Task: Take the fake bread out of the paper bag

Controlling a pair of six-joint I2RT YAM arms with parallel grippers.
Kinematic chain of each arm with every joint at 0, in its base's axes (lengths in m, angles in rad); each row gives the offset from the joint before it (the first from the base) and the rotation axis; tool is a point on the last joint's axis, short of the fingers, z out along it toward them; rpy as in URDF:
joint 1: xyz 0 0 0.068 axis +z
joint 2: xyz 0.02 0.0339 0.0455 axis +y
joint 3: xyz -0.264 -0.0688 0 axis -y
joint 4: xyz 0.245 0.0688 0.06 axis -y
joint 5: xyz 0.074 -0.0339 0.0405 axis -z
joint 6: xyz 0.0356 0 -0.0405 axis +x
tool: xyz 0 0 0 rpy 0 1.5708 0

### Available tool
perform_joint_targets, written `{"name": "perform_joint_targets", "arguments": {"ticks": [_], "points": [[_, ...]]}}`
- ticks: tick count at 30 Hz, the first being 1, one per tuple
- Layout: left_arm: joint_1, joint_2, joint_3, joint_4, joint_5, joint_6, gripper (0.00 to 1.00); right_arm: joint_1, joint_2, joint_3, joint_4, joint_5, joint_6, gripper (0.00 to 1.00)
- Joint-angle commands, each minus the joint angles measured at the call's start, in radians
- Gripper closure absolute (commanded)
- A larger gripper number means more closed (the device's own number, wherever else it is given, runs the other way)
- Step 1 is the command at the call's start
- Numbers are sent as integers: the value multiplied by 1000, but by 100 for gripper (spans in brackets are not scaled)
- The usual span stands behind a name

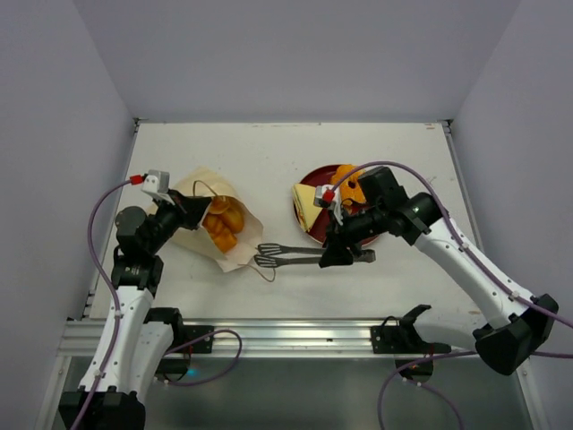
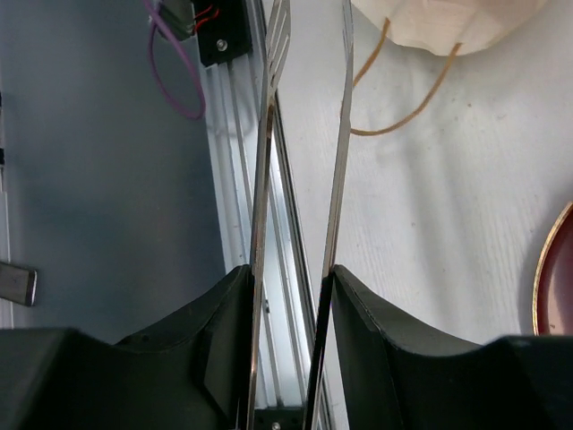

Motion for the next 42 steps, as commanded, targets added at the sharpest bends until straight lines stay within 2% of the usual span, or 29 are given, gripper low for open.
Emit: {"name": "perform_joint_targets", "arguments": {"ticks": [1,6,8,12,18,26,42], "points": [[-35,4,51,89,27,-36,100,104,8,17,110,115,36,57],[-53,9,50,104,7,-59,100,163,92,11,240,133,136,57],[-63,9,40,121,-11,-88,100,169,115,-26,365,124,219,57],[-79,0,-2,185,-53,-154,100,175,190,-37,513,191,458,57],[-99,6,-29,238,-124,-200,100,176,278,-29,631,337,700,60],[-127,34,-52,290,-186,-206,100,176,263,-109,754,420,851,60],[-150,32,-71,307,-206,-199,100,166,272,-114,840,391,1058,54]]}}
